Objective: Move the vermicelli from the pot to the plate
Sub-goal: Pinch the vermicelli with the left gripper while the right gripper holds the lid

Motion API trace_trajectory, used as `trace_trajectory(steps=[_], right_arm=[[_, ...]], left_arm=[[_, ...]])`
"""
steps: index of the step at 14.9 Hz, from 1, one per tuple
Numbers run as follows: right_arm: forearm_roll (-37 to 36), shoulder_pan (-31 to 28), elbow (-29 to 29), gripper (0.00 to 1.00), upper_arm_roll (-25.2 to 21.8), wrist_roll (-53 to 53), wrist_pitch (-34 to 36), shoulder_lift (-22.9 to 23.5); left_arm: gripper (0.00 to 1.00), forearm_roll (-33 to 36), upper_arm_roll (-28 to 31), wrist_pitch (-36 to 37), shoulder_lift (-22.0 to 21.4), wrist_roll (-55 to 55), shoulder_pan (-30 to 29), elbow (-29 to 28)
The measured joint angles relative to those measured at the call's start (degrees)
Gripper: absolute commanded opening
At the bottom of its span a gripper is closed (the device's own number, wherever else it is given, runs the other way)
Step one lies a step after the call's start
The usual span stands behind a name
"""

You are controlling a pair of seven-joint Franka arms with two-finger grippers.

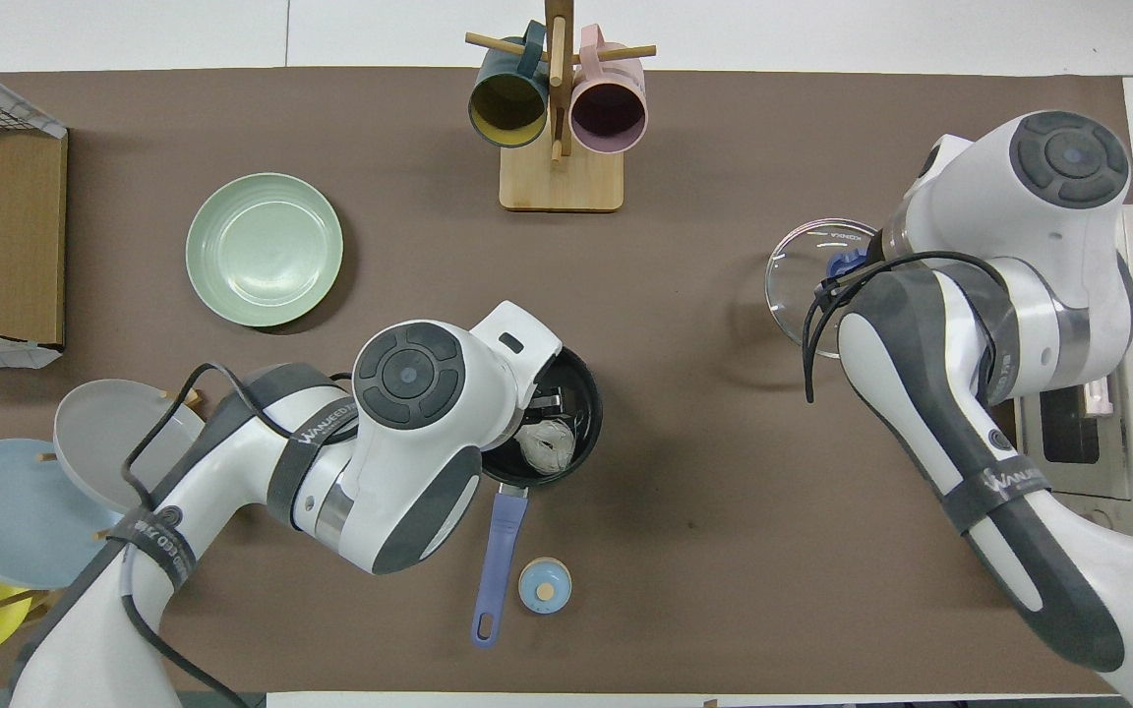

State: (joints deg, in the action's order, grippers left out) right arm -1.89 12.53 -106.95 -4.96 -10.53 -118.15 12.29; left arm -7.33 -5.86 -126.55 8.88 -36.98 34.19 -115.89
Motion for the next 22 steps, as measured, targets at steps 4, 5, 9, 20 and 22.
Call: trace_trajectory(steps=[4,5,9,20,22], right_arm=[[-0.4,-1.3,-5.2,0.61,0.0,-0.5,-6.1,-1.0],[-0.4,-1.5,-6.1,0.61,0.0,-0.7,-7.6,-1.0],[-0.4,-1.5,-8.3,0.61,0.1,-1.1,-10.8,-0.9],[-0.4,-1.7,-10.7,1.0,0.1,-1.3,-12.6,0.2],[-0.4,-1.7,-10.6,1.0,0.1,-1.3,-12.6,0.2]], left_arm=[[1.0,-0.5,0.3,-3.0,2.9,0.0,0.0,0.0],[1.0,-0.5,0.3,-3.6,3.4,0.0,0.1,0.0],[1.0,-0.5,0.2,-5.6,5.7,0.0,0.4,0.1],[0.0,-0.5,1.3,-4.1,6.5,0.8,1.3,1.6],[0.0,-0.5,1.4,-0.7,6.2,0.8,1.3,3.9]])
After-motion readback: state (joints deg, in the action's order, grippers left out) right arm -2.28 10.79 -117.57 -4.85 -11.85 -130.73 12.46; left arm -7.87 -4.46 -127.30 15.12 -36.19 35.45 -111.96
